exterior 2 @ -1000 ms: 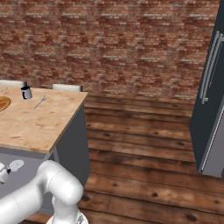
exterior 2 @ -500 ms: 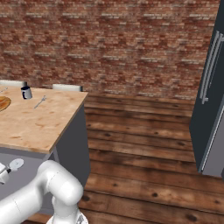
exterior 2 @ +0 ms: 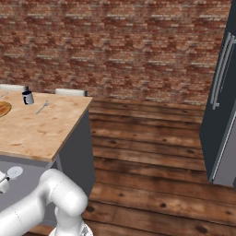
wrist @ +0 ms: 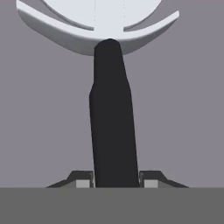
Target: Take the pizza cutter from the drawer on the left and place it on the dining counter for cutting.
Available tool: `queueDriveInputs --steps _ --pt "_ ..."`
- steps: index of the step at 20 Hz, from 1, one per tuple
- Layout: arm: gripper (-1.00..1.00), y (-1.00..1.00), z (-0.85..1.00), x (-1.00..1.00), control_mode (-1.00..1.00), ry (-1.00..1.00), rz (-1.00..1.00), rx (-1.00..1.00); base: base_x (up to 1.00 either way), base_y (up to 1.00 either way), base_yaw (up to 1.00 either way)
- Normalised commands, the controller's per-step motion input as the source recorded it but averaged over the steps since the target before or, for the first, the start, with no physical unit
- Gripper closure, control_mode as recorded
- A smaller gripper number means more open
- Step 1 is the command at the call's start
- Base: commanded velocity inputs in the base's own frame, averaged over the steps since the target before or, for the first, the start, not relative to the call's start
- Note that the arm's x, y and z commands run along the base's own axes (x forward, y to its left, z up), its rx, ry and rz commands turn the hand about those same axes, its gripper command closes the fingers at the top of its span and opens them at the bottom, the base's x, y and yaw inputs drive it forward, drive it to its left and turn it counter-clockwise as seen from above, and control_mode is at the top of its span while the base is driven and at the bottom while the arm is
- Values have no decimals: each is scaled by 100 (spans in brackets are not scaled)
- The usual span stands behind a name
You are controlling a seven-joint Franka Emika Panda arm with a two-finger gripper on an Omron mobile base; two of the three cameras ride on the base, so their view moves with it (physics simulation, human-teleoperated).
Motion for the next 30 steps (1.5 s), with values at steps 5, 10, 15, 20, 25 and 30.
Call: queueDriveInputs --steps 5,10,15,20,25,30 --pt "100 0 15 -29 -100 0 0 0 0 0 0" --pt "100 5 52 -63 -100 0 0 0 0 0 0" --pt "100 21 76 -82 -100 0 2 -1 0 0 0" --pt "100 11 94 -51 -100 0 2 0 0 0 0" --pt "100 0 100 -3 -100 -2 1 0 0 0 0" --pt "100 0 100 0 -100 0 4 0 0 0 0"
